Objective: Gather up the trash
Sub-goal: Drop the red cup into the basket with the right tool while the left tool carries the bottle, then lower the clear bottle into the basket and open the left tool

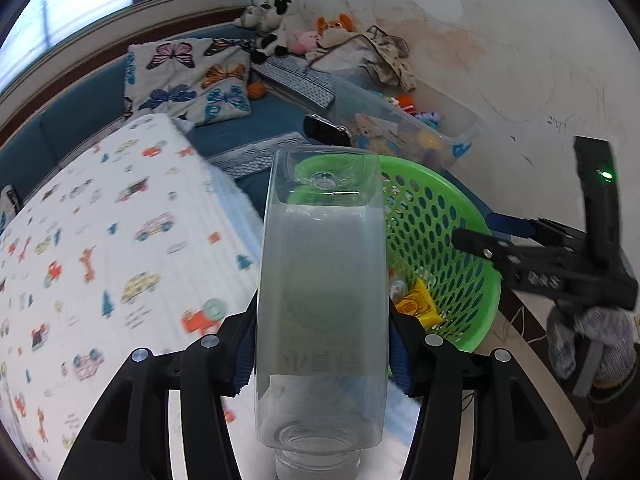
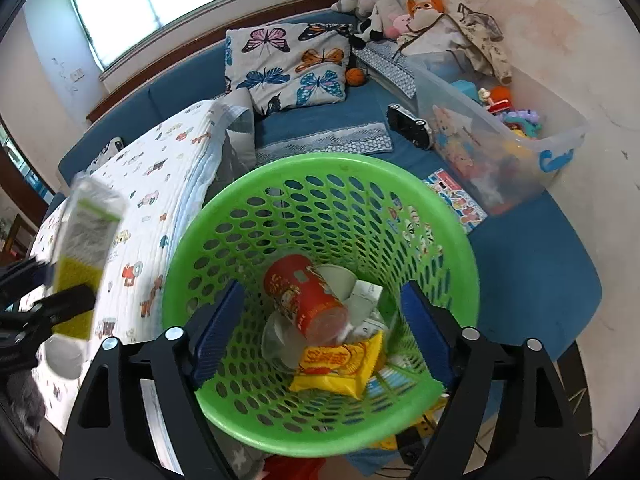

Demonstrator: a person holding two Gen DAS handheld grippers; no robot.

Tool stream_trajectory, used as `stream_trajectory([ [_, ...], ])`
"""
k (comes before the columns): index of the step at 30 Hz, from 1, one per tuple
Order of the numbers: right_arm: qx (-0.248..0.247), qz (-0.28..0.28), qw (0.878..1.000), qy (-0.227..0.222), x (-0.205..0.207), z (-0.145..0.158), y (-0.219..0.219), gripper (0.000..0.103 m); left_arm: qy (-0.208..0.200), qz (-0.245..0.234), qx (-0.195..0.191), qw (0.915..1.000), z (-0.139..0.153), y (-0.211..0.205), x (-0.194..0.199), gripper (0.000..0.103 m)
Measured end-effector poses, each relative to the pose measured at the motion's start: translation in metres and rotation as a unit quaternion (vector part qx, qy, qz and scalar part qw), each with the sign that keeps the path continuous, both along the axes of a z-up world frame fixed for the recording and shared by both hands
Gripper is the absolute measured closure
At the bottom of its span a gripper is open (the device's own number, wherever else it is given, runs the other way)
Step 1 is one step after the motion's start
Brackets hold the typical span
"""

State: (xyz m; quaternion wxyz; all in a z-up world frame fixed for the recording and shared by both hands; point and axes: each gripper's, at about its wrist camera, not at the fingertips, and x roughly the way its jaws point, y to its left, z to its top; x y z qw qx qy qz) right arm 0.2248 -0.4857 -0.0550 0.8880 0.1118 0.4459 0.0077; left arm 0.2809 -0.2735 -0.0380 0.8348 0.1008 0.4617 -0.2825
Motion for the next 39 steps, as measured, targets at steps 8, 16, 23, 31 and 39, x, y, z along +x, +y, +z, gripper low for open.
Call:
stream_trajectory([
  [8, -0.01, -0.006, 1.0, -0.015, -0.022, 0.01, -0.009, 0.016, 0.024, -0.023, 0.007, 0.9994, -0.014, -0.045, 0.012, 0.05],
  [16, -0.007, -0.015, 1.0, -0.015, -0.034, 0.007, -0.016, 0.015, 0.037, -0.037, 0.028, 0.9982, -0.029, -0.074, 0.018, 0.05],
  [23, 0.002, -0.016, 1.0, -0.011, -0.04, 0.001, -0.017, 0.015, 0.042, -0.039, 0.033, 0.9978, -0.034, -0.084, 0.021, 0.05],
  [31, 0.007, -0.014, 1.0, -0.012, -0.043, 0.002, -0.014, 0.015, 0.045, -0.037, 0.03, 0.9979, -0.036, -0.084, 0.022, 0.05],
  [39, 0.005, -0.011, 1.0, -0.01, -0.043, 0.001, -0.011, 0.015, 0.038, -0.042, 0.027, 0.998, -0.034, -0.083, 0.018, 0.046],
])
